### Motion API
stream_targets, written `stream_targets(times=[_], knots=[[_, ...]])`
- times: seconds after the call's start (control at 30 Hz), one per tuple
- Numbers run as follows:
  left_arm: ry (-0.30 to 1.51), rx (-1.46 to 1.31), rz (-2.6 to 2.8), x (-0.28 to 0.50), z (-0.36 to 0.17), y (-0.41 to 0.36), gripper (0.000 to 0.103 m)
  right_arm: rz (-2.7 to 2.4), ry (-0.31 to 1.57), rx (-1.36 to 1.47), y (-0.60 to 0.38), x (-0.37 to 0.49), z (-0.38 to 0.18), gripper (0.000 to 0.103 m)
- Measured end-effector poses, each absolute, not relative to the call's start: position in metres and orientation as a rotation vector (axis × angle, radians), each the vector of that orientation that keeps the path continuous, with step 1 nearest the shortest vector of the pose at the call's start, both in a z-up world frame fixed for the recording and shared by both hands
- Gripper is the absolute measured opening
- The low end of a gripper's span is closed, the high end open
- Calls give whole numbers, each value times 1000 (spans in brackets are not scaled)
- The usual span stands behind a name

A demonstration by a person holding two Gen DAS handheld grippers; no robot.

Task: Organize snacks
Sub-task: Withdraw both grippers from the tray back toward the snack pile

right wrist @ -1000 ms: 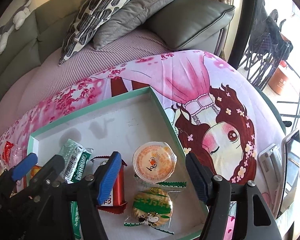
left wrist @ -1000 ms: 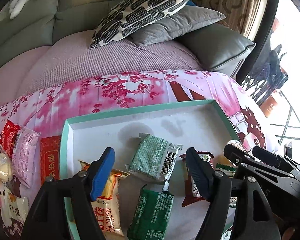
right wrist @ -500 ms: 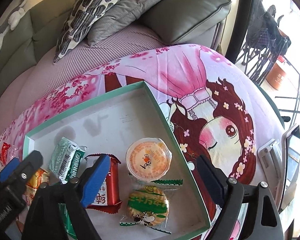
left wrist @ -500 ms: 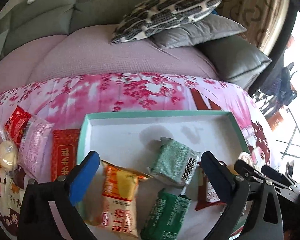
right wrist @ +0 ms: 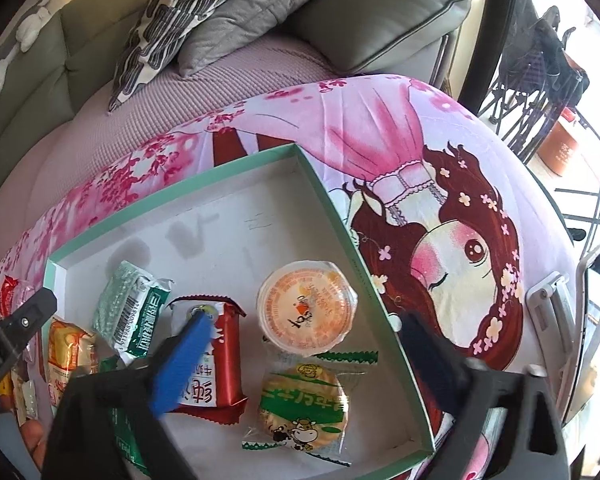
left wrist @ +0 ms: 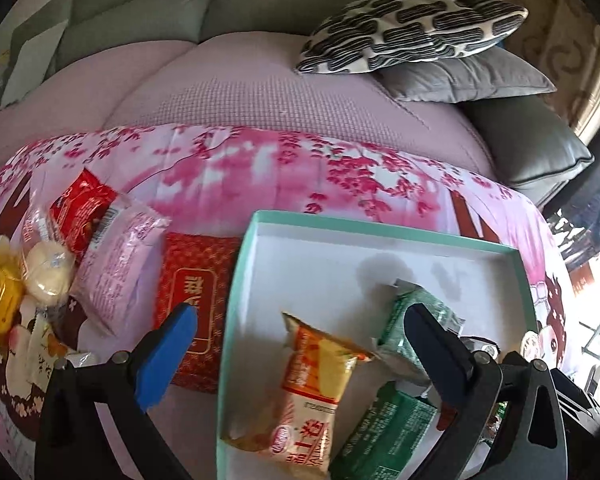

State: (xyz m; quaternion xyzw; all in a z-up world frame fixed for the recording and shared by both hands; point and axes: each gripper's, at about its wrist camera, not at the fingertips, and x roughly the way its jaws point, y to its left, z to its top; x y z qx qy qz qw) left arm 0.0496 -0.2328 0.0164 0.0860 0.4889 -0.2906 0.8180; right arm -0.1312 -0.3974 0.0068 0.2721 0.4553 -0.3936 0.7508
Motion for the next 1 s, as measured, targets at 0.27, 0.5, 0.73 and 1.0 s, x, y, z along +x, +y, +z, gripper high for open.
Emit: stream_targets(times=[0.27,0.5,0.73,1.0], knots=[[1061,170,-591,56,13,-226,103,-842,995,594,-396,-129,6,103],[1064,178,-589,59,19,-217,103,-827,1021,577,-388,-125,10,103],[1083,155,-563,63,22,-201,103,-809,1070,564,-374,-119,12,103],[1054,127,-519,74,34,-173,103,-794,1083,540,-360,-117,20,103]])
